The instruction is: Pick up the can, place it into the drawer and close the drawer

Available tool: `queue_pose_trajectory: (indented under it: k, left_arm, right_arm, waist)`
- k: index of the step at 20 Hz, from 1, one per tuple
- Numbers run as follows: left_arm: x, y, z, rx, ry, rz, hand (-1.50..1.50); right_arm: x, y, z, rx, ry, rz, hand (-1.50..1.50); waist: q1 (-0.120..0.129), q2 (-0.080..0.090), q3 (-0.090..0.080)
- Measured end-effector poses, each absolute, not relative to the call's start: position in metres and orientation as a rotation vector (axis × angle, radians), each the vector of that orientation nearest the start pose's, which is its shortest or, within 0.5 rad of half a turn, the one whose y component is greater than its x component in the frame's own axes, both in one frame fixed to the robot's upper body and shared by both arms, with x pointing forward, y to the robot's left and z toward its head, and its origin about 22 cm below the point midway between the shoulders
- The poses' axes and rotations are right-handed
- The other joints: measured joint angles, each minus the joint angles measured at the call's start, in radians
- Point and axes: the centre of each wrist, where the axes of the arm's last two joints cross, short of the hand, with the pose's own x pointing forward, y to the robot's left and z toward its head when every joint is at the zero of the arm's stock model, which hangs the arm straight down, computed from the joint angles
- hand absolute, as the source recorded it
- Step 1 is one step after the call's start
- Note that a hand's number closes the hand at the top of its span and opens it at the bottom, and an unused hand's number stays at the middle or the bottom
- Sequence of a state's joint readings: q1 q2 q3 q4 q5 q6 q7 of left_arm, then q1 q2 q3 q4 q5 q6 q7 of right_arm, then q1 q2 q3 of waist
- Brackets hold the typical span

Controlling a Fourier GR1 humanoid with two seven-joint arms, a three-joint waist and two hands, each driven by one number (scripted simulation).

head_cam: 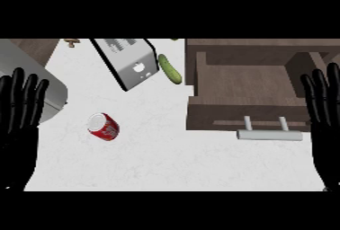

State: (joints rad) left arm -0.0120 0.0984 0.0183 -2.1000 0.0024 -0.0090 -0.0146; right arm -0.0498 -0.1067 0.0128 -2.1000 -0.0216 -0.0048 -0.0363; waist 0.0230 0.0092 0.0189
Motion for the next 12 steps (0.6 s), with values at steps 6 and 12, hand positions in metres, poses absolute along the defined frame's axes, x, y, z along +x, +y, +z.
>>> queue_pose_trajectory:
  k: [6,12]
  left_arm:
    - [0.223,0.240,0.126,-0.399,-2.090,-0.392,-1.50]
    - [0.234,0.291,0.110,-0.559,-1.787,-0.685,-1.50]
  right_arm:
    - [0.220,-0.230,0.129,0.029,-2.132,0.124,-1.50]
    - [0.211,-0.252,0.101,-0.129,-1.888,-0.017,-1.50]
  waist:
    - [-0.040,0.000,-0.019]
    - [-0.058,0.003,-0.021]
